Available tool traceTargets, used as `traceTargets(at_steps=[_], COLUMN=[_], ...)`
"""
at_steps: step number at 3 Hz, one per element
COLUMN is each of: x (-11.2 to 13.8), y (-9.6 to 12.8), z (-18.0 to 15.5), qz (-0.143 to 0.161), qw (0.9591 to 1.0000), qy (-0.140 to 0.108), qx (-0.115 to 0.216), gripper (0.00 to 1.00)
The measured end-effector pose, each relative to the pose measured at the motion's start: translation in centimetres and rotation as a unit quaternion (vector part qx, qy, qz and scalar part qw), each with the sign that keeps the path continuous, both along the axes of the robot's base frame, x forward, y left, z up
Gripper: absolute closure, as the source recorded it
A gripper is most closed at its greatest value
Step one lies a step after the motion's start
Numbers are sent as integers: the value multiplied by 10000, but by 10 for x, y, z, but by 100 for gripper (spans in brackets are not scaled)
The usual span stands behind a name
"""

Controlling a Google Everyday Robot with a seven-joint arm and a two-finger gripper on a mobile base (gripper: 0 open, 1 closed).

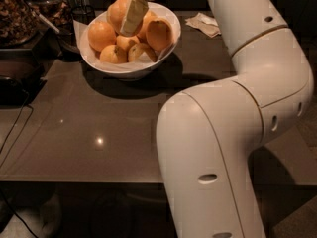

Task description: Pick orange from white bowl

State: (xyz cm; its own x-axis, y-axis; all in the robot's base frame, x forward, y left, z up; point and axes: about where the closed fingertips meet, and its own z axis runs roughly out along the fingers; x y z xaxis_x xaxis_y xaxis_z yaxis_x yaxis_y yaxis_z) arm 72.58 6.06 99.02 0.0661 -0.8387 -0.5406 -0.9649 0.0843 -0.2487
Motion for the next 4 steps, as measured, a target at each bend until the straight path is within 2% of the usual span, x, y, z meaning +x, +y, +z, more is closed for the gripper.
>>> traceTargets(at_steps=[2,3,4], x=[0,-17,-56], y=[5,-3,-10], z=[-7,0,-2], qz=[-46,-211,-388], qw=[9999,9993,9977], qy=[92,265,469], qx=[-21,153,303], gripper=[100,100,100])
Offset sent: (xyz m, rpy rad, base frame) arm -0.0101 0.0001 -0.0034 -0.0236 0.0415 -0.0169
